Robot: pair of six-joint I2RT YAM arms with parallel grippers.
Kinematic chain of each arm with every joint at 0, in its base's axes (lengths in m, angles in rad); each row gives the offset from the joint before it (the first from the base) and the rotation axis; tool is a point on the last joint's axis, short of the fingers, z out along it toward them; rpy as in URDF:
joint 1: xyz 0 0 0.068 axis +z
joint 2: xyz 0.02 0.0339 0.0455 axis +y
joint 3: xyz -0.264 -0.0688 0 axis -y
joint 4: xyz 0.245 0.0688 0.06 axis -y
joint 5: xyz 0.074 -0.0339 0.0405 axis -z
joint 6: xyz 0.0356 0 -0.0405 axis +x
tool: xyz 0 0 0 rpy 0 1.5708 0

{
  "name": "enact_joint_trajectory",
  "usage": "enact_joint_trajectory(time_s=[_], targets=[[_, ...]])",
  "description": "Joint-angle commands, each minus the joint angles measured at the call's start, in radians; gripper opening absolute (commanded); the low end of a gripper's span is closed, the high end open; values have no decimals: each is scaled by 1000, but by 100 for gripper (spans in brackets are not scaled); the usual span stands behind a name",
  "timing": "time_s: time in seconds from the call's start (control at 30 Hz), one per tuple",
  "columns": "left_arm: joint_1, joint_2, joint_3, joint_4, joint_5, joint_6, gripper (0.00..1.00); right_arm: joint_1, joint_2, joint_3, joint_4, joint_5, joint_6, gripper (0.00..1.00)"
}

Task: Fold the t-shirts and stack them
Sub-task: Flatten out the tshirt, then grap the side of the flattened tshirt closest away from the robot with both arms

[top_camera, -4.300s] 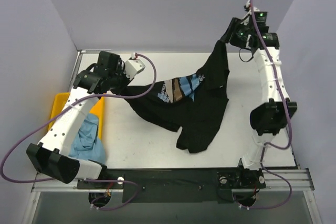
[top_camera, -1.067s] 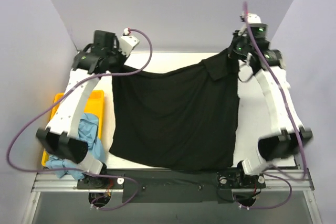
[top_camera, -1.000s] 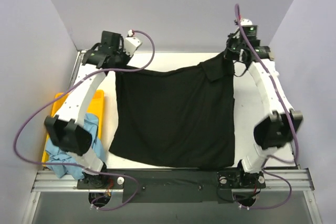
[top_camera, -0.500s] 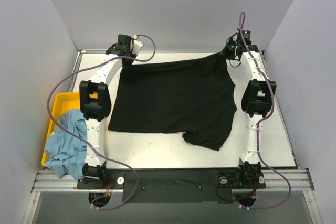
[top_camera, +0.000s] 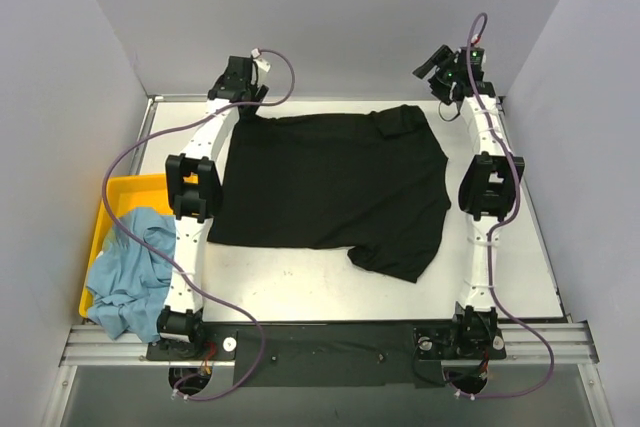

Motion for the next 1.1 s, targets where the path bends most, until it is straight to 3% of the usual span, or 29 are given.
enact_joint_trajectory(time_s=[0.0,0.1,0.13,0.2,0.3,0.4,0.53,0.67,0.87,1.07], targets=[[38,2,203,16,-55,-19,84,-25,-167,-20,-125,79,-48,81],[69,-96,172,-137,104,-44,87,-21,-340,-201,-309,110,-149,81],[71,-181,135,-198,219,-19,86,-18,-448,-338,-342,142,-192,80],[74,-325,-39,-286,391,74,84,-10,-617,-574,-440,174,-229,79],[77,-527,-371,-386,565,212,70,4,-846,-905,-472,208,-249,75],[74,-755,-634,-501,689,443,67,30,-1078,-1204,-529,227,-242,72],[63,-936,-1002,-569,645,659,68,114,-1278,-1458,-573,218,-171,70],[63,-1033,-1315,-468,568,755,71,256,-1402,-1660,-558,196,-41,67],[23,-1081,-1503,-179,508,756,76,390,-1459,-1838,-498,205,94,67],[-17,-1032,-1623,72,402,710,77,404,-1390,-1947,-334,214,110,66]])
